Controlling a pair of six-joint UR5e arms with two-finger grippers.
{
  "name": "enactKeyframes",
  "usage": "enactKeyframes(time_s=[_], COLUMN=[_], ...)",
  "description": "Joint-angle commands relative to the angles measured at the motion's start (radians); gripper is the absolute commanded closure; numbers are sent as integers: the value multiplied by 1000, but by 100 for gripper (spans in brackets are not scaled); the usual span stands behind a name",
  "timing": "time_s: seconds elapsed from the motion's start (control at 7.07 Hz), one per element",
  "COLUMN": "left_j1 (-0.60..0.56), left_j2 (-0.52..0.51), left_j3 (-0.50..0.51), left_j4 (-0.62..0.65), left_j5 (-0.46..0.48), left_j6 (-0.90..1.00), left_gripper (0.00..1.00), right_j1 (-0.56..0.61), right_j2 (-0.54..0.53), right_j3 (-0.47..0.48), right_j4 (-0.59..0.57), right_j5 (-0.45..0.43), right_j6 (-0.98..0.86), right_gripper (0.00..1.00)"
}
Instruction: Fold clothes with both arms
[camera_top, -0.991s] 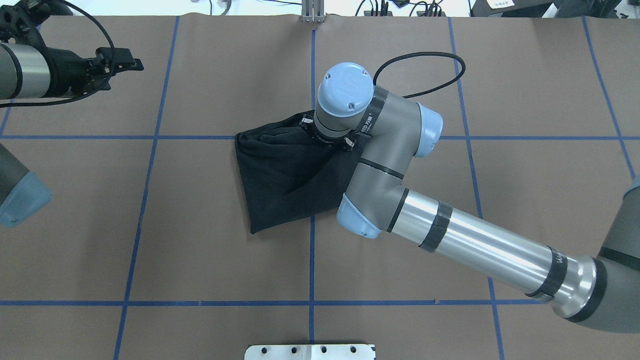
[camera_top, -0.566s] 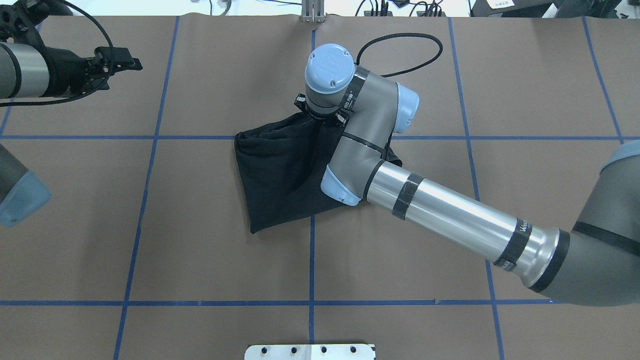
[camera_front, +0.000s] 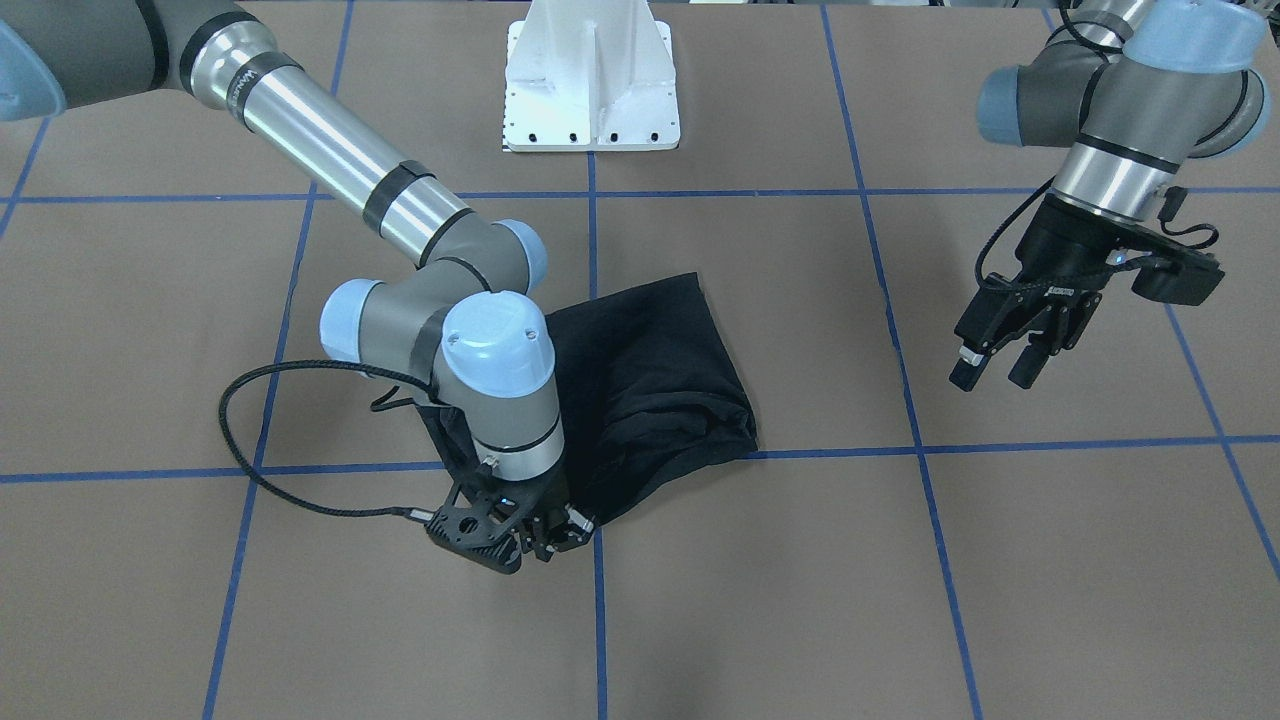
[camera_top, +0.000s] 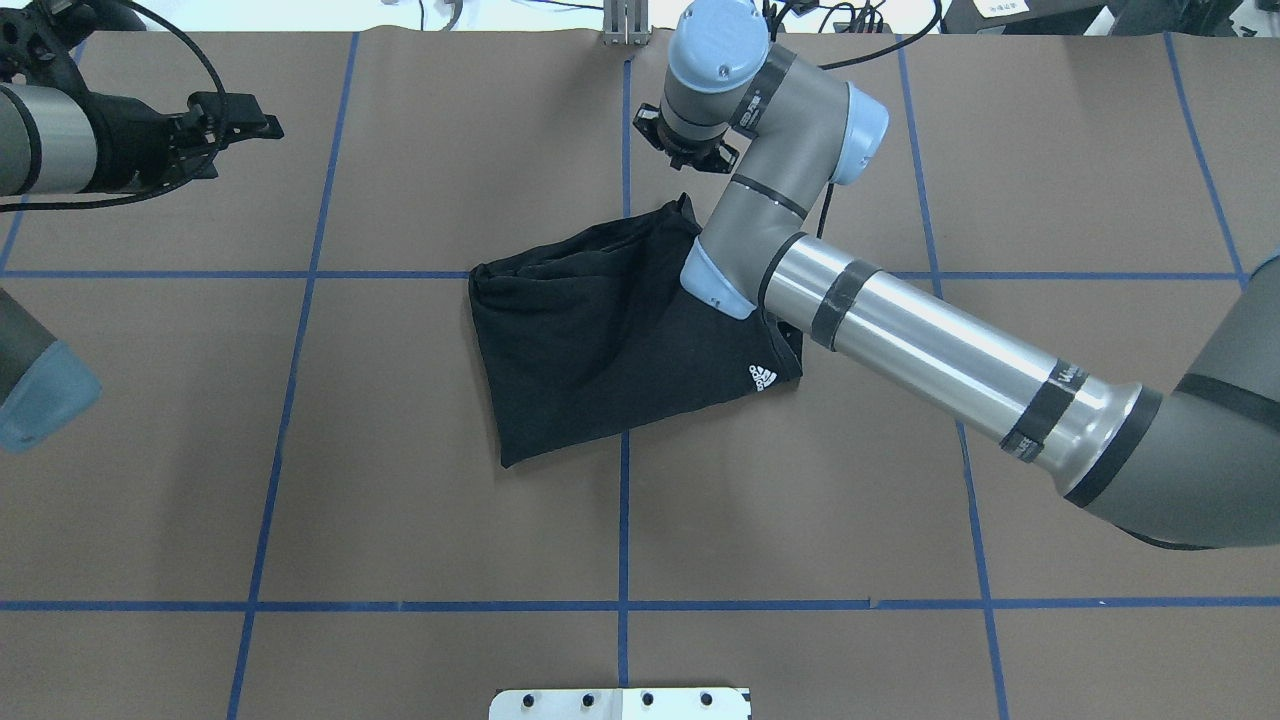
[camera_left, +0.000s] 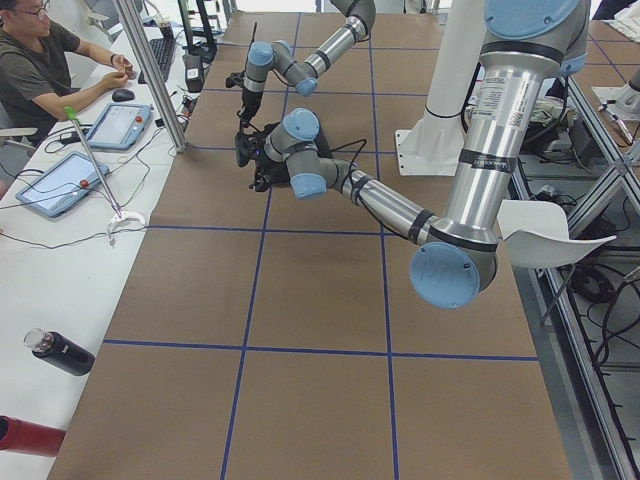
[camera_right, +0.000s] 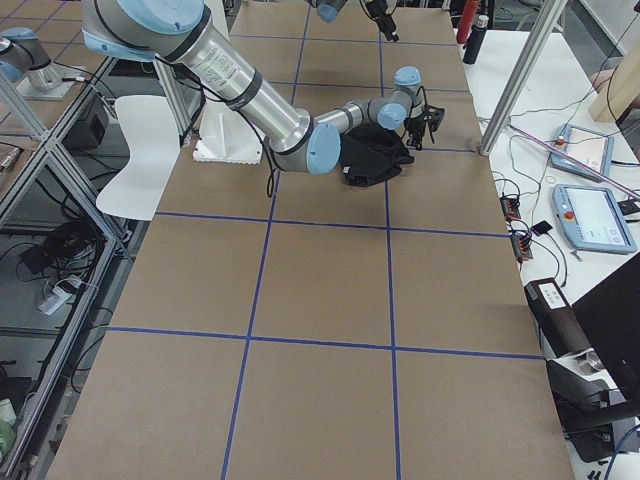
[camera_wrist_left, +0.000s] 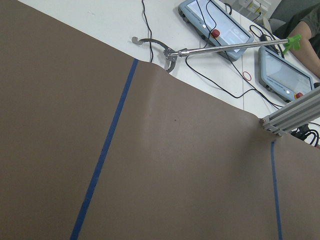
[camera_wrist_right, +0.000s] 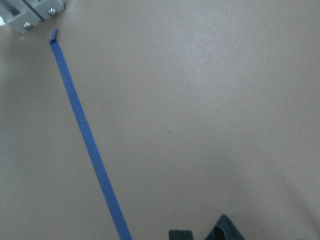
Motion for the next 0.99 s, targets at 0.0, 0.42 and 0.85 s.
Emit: enactKeyframes(time_s=[0.0,0.42,0.85], left_j1=[-3,-52,-222], left_j2=[6,102,246], left_j3=[0,-24,-12], left_j4=[0,0,2], left_j5=[0,-95,-312], left_j6=[6,312,781], left_gripper=[0,0,0], right_j1=[47,160,225], right_j2=[-39,-368,-710], right_j3=[150,532,934], right_j4=[-134,-229,-418], right_j5=[84,243,257], right_j6=[-27,-243,-505], right_gripper=[100,84,35])
